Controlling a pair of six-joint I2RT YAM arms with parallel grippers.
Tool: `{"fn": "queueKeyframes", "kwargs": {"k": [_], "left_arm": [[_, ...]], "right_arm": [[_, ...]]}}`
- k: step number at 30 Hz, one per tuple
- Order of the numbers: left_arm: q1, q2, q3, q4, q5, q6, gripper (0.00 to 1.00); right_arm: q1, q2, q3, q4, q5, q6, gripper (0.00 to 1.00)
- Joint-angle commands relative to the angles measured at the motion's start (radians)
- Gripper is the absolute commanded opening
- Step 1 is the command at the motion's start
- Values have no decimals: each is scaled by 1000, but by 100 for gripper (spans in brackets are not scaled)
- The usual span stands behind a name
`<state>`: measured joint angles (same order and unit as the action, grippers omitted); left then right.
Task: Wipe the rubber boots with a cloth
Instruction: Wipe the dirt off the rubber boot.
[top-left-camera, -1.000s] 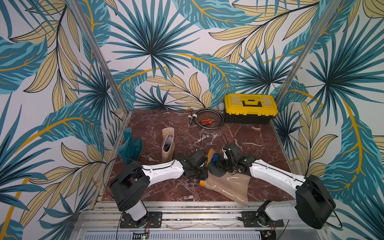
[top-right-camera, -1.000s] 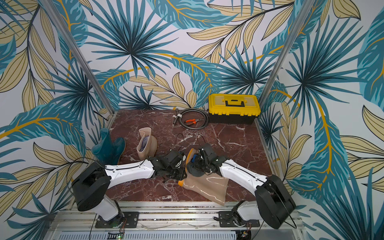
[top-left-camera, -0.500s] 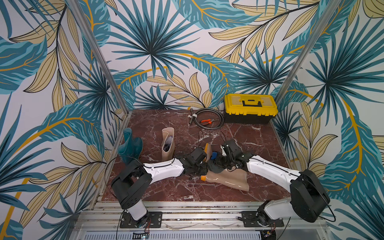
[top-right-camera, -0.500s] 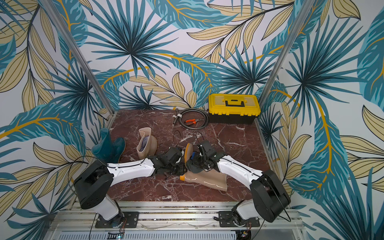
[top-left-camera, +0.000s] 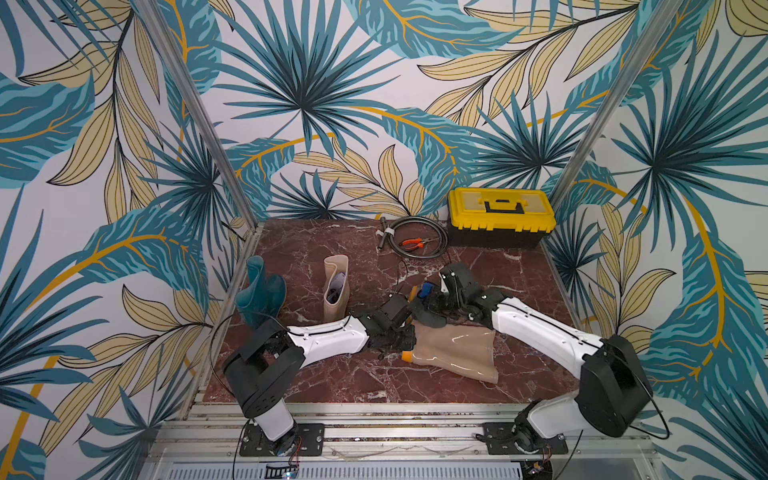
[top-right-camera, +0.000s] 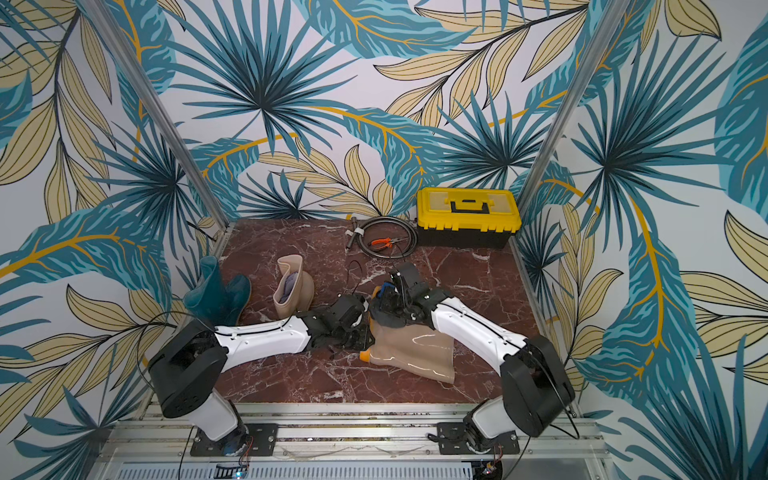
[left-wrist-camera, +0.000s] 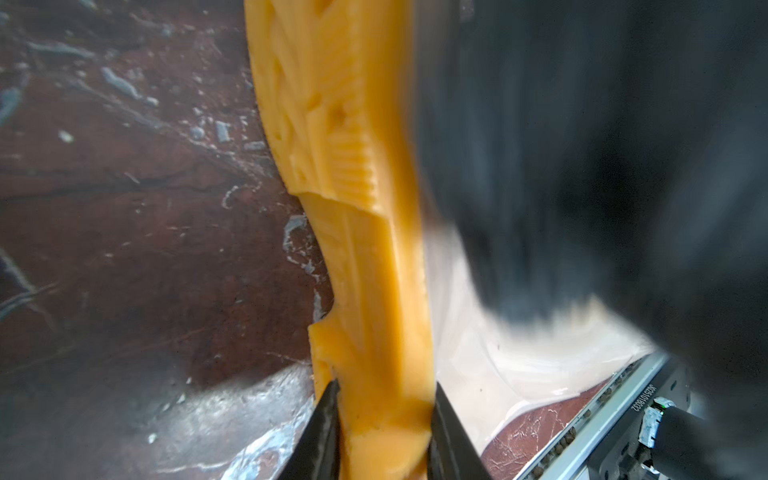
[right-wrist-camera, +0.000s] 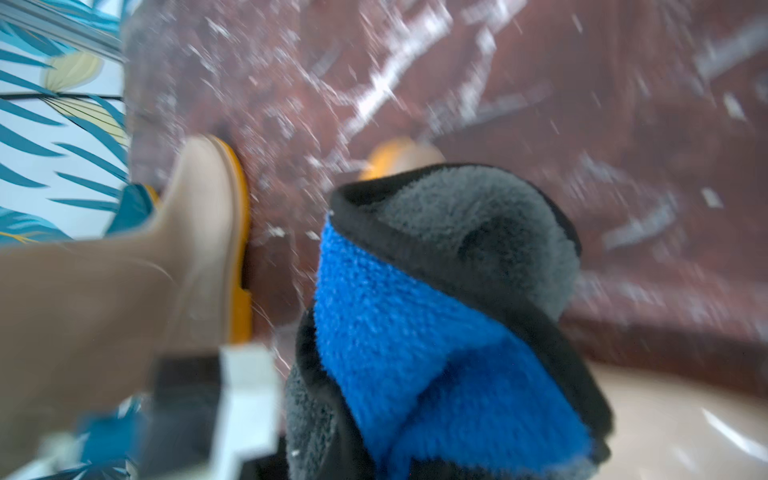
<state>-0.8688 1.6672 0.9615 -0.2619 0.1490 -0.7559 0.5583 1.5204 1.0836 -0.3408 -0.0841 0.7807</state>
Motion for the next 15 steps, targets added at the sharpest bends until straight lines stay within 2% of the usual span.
{"fn": "queueKeyframes", "kwargs": {"k": [1, 5, 9, 10, 12, 15], "left_arm": [[2, 18, -32, 27, -1, -11, 24], [4, 10, -32, 27, -7, -13, 24], [12, 19, -22, 27, 0, -4, 24], [14, 20, -20, 27, 0, -4, 24], [18, 21, -18, 27, 2, 2, 24], [25, 20, -18, 27, 7, 10, 24]], "right_arm": [[-7, 86, 77, -34, -37, -51, 0], [-14, 58, -7, -43, -55, -45, 0], [-73, -95, -215, -164, 44, -72, 0], [-106, -131, -255, -201, 72, -77, 0], [-257, -246, -359, -288, 103, -114, 0], [-470, -401, -405, -345, 93, -193, 0]]}}
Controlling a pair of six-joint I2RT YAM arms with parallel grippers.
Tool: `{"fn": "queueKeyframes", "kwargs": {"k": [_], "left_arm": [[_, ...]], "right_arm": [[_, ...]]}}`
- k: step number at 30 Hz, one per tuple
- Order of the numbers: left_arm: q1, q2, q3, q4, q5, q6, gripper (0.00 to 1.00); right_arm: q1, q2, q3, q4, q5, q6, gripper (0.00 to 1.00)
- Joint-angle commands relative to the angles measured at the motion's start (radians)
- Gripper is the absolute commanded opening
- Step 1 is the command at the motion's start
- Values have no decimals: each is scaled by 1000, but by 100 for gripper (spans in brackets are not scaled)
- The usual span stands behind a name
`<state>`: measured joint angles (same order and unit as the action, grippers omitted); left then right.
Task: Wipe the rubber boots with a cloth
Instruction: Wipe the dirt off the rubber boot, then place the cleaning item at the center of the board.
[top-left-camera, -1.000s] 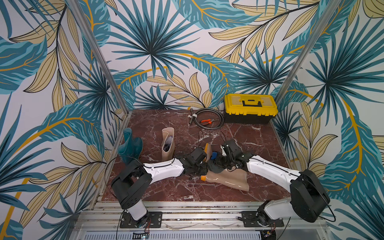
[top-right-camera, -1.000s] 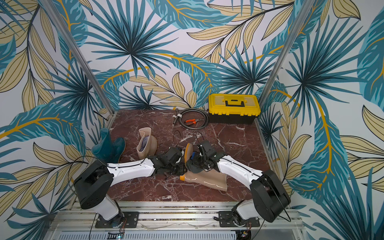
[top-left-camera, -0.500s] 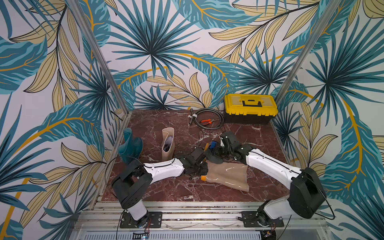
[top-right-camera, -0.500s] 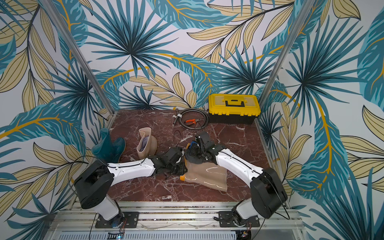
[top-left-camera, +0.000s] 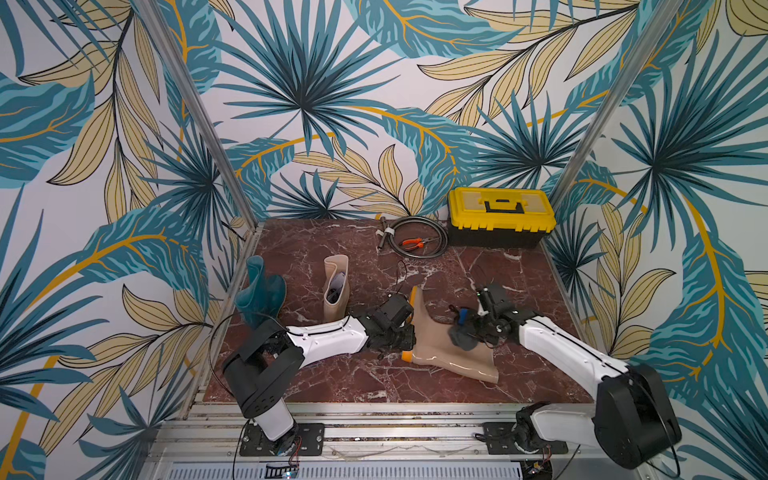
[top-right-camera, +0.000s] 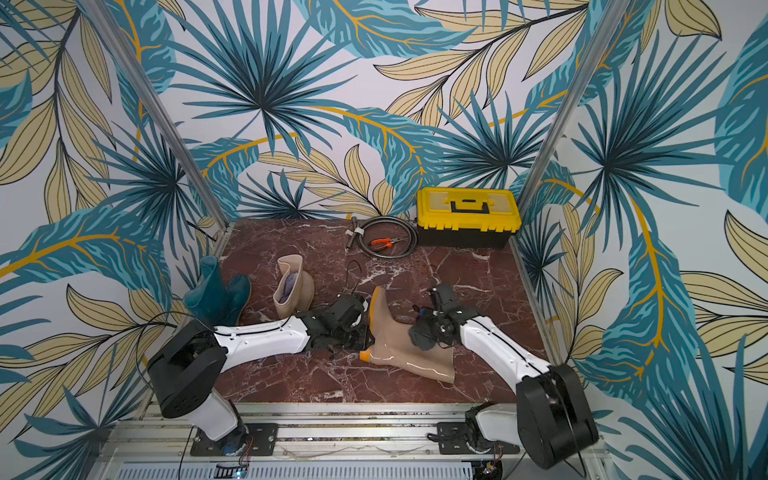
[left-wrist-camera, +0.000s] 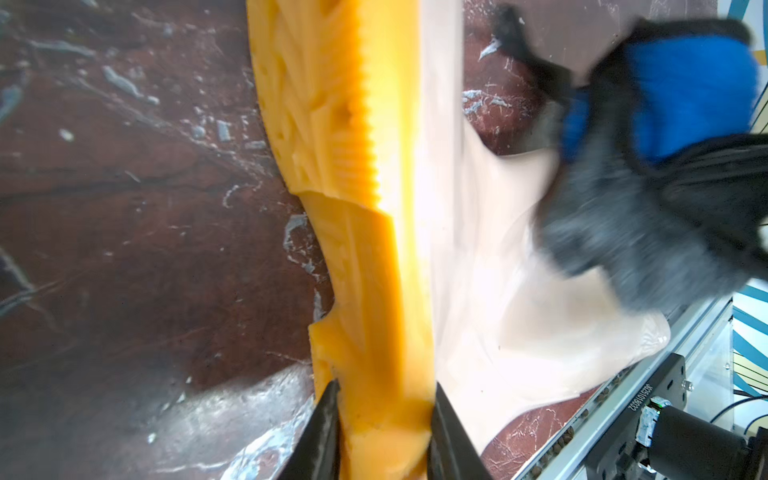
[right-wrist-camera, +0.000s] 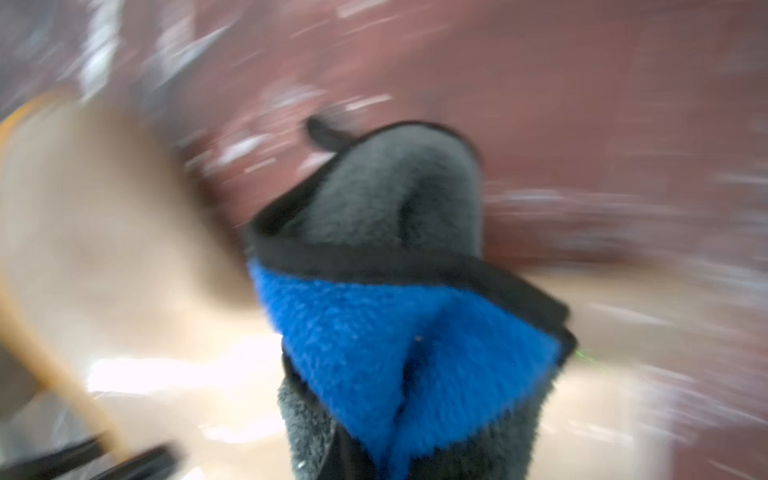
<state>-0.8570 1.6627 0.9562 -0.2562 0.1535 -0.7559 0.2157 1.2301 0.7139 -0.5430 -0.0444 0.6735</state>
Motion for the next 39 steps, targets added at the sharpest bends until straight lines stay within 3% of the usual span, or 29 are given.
{"fn": "queueKeyframes", "kwargs": {"k": [1, 10, 15, 19, 22, 24, 26, 31, 39], "left_arm": [[16, 24, -12, 21, 5, 10, 24], [20, -69, -13, 16, -2, 61, 33], [19, -137, 25, -48, -48, 159, 46], [15, -153, 53, -55, -67, 221, 54], [-12, -141, 91, -55, -80, 283, 54], [-66, -127, 129, -55, -107, 359, 54], [-135, -105, 169, -55, -142, 438, 54], [-315, 3, 277, -55, -260, 624, 58], [-556, 307, 474, -58, -488, 916, 65]], "right_arm": [[-175, -145, -24, -157, 61, -104, 0], [-356, -31, 191, -239, 73, -189, 0], [-482, -56, 189, -245, 56, -225, 2], [-503, -63, 162, -257, 5, -232, 25], [-503, -70, 131, -259, -18, -227, 57], [-503, -83, 120, -267, -30, -227, 67], [-503, -100, 113, -274, -43, -226, 71], [-489, -171, 53, -253, -151, -181, 72], [-477, -229, -4, -279, -191, -193, 72]]}}
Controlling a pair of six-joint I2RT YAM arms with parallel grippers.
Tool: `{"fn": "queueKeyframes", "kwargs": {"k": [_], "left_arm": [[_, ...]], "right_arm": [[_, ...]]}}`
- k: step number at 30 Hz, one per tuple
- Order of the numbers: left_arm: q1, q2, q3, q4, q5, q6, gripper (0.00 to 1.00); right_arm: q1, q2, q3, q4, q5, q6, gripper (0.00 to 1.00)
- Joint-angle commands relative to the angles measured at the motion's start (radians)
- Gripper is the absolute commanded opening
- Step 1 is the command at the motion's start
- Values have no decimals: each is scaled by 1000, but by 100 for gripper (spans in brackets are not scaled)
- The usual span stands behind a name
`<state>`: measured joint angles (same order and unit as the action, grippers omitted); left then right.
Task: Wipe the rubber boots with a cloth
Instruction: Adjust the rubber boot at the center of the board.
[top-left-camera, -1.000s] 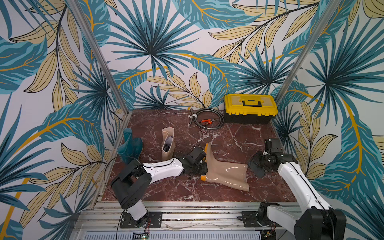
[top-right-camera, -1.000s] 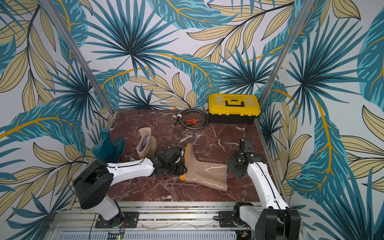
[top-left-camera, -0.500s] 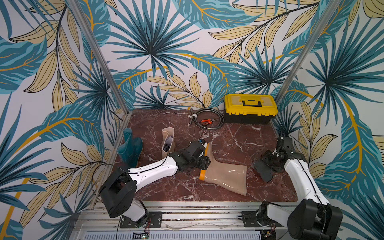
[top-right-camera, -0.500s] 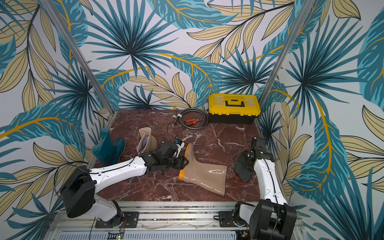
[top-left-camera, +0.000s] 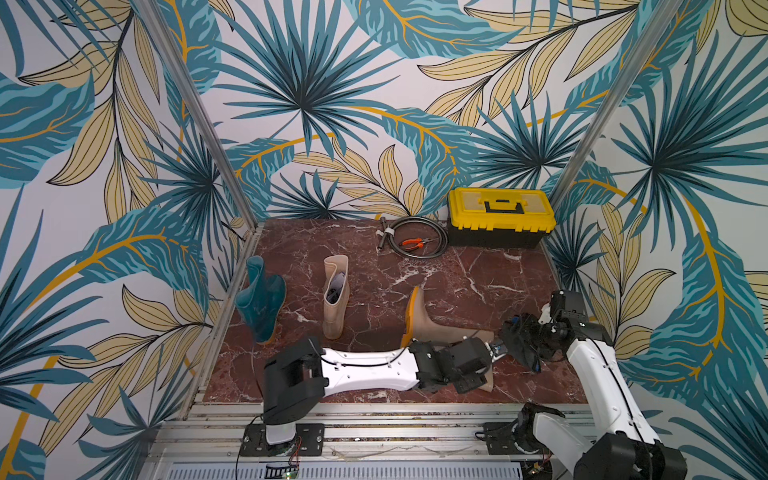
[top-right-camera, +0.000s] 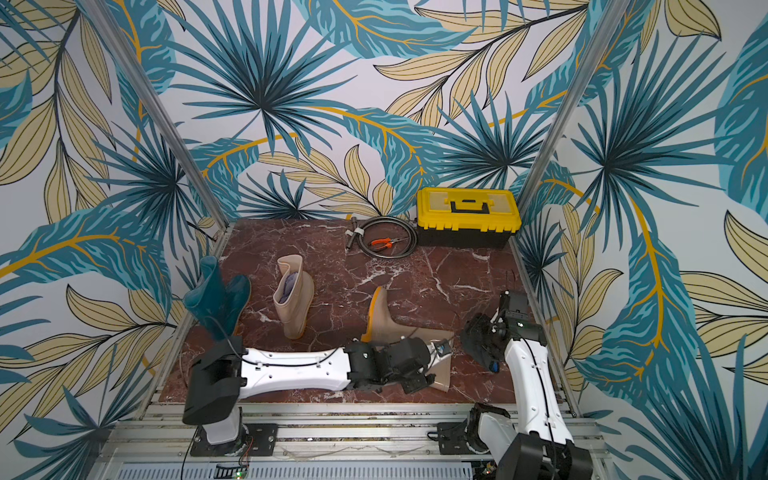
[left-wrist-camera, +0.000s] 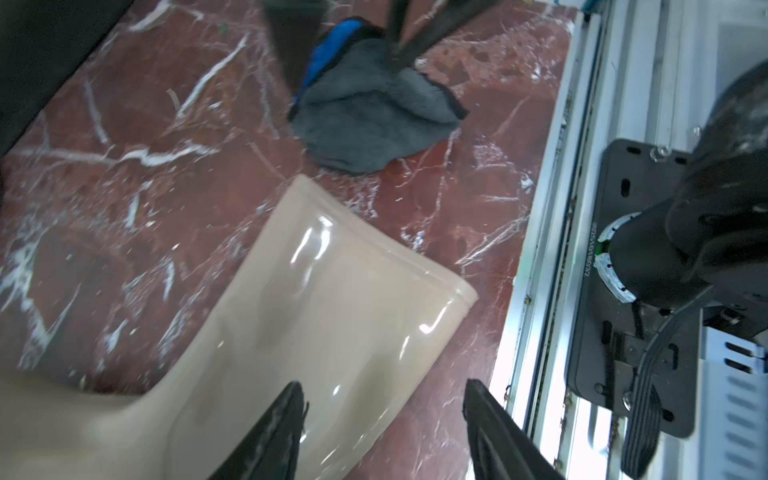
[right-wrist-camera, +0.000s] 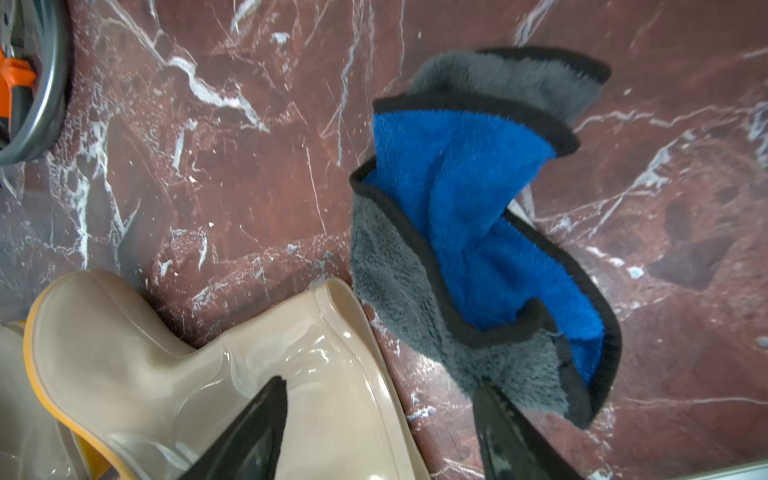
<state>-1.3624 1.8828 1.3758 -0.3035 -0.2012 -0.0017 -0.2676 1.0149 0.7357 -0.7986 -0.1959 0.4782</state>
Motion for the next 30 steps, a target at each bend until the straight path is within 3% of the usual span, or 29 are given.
{"fn": "queueKeyframes", "kwargs": {"k": [1, 4, 19, 21, 23, 25, 28, 30], "left_arm": [[-61, 127, 94, -39, -144, 183, 66], [-64, 204, 179, -143, -139, 184, 67], [-55, 453, 375, -195, -318, 144, 67], [-54, 457, 374, -197, -330, 148, 53], [-50, 434, 357, -198, -322, 144, 31], [-44, 397, 330, -198, -314, 142, 17], [-25, 320, 279, -198, -325, 148, 3], [-5, 257, 245, -197, -335, 143, 0]], "right_arm": [[7, -24, -41, -5, -49, 11, 72], [6, -45, -93, 57, -96, 30, 72], [7, -15, -74, 50, -146, -19, 73], [7, -16, -76, 51, -150, -16, 73], [6, -22, -78, 55, -155, -10, 73], [6, -29, -78, 61, -162, -2, 74], [6, -54, -76, 70, -168, 19, 74], [6, -78, -72, 76, -163, 37, 74]]}}
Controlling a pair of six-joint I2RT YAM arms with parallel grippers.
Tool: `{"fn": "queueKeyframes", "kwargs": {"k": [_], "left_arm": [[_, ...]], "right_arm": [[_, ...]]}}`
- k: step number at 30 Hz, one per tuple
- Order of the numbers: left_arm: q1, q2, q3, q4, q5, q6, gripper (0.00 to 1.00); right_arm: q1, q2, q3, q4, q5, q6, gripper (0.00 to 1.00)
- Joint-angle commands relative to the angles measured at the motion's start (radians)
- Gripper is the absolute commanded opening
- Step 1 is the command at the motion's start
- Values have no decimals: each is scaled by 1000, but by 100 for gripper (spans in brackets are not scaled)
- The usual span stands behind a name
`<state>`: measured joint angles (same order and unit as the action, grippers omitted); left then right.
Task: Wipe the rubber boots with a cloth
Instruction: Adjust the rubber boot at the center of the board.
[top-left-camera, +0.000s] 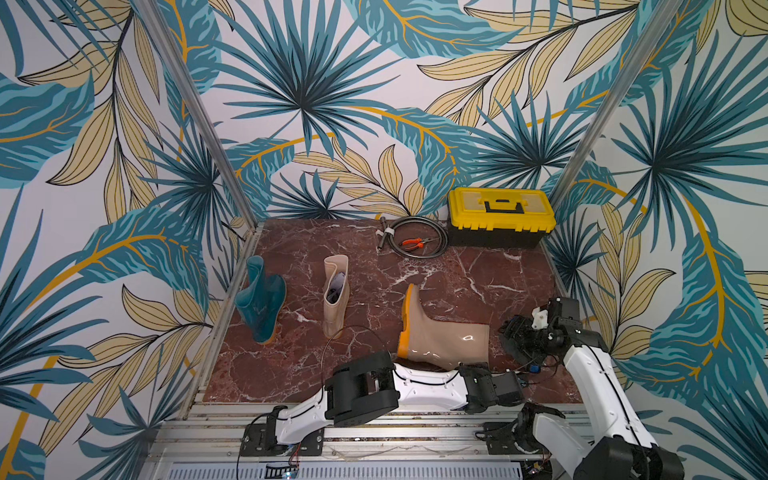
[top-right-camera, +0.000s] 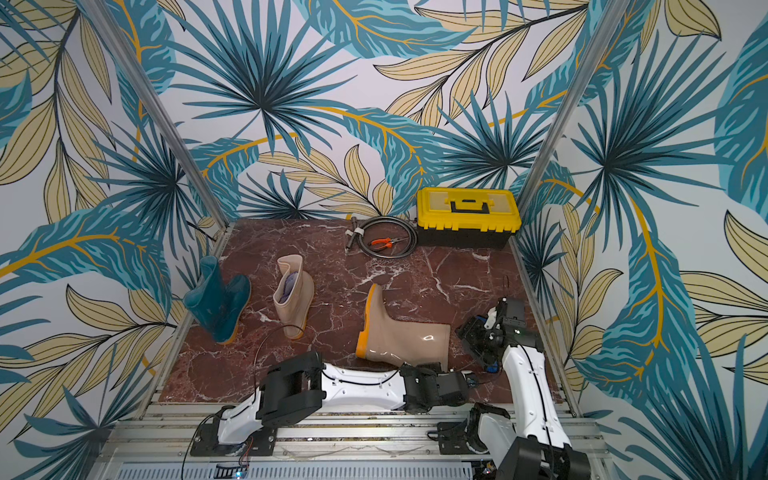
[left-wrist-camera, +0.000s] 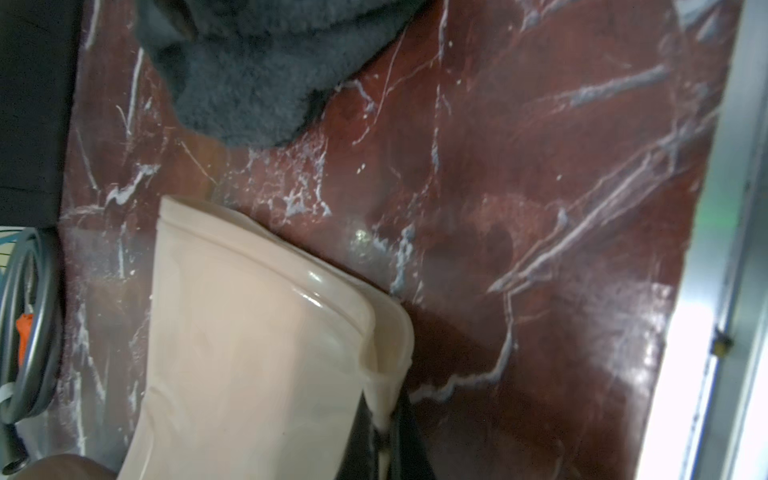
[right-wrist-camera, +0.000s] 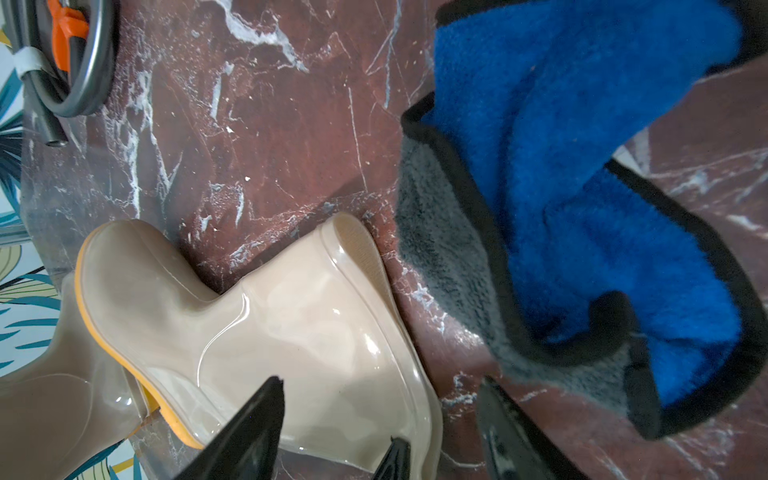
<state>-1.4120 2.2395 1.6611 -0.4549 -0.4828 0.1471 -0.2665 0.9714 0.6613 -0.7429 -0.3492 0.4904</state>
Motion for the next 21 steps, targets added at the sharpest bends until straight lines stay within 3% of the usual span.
{"fn": "queueKeyframes", "kwargs": {"k": [1, 9, 16, 21], "left_arm": [[59, -135, -58, -46, -58, -11, 0], [190, -379, -126, -44, 3, -16, 0], [287, -490, -103, -35, 74, -88, 0], [313, -602, -227, 18, 56, -170, 0]], "right_arm": [[5, -48, 6, 21, -3, 33, 74], [6, -151, 88, -32, 108, 40, 74], [10, -155, 21, 28, 6, 120, 73], [114, -149, -23, 81, 31, 164, 73]]}}
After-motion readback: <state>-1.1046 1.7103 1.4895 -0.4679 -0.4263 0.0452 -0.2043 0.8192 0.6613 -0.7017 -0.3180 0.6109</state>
